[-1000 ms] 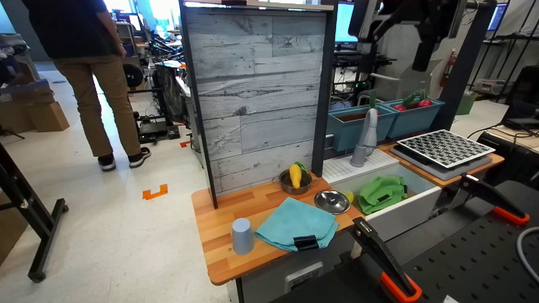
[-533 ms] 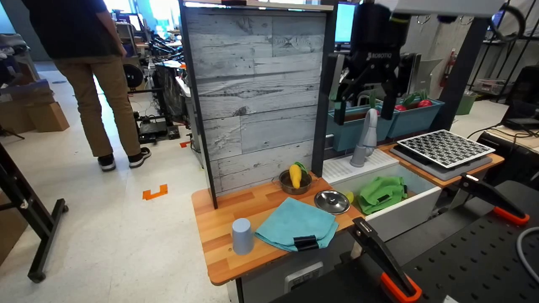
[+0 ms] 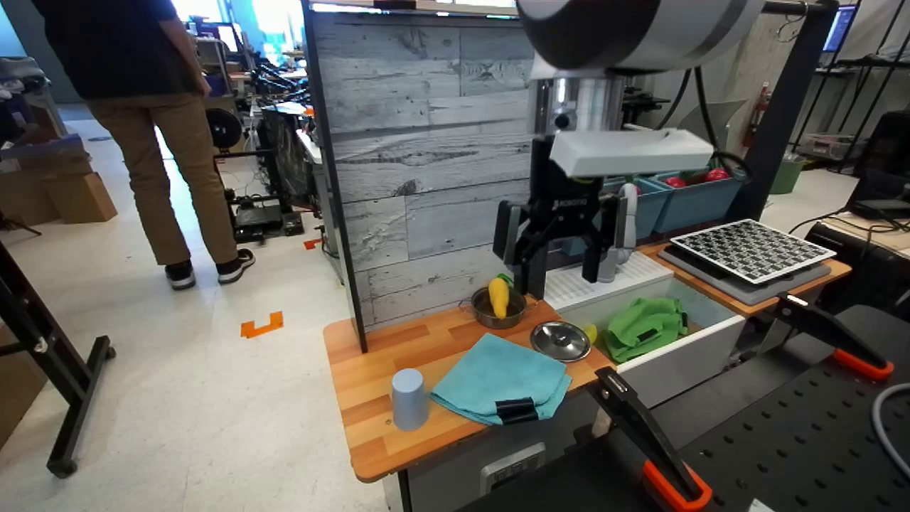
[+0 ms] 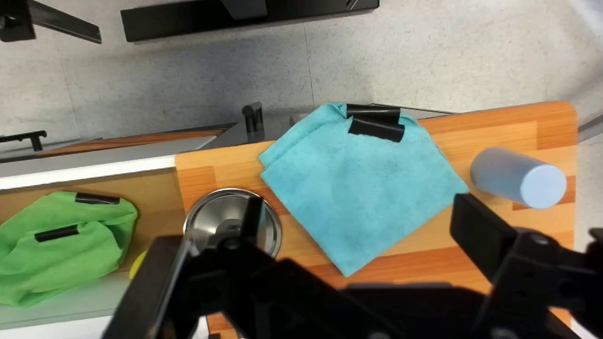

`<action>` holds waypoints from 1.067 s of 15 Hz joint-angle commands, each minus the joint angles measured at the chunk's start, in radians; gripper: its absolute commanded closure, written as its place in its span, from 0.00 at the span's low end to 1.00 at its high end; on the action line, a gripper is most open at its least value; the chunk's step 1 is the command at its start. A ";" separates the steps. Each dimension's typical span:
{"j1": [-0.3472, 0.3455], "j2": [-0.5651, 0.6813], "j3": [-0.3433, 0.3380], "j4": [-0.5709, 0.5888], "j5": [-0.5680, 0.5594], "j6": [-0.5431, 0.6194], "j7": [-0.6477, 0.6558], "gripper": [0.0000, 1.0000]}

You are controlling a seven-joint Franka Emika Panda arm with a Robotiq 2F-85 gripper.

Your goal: Slide the blue cloth backward

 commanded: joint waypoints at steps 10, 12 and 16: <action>0.164 0.457 -0.099 0.392 0.019 -0.043 0.104 0.00; 0.195 0.502 -0.123 0.438 0.017 -0.046 0.145 0.00; 0.240 0.569 -0.155 0.519 0.015 -0.072 0.204 0.00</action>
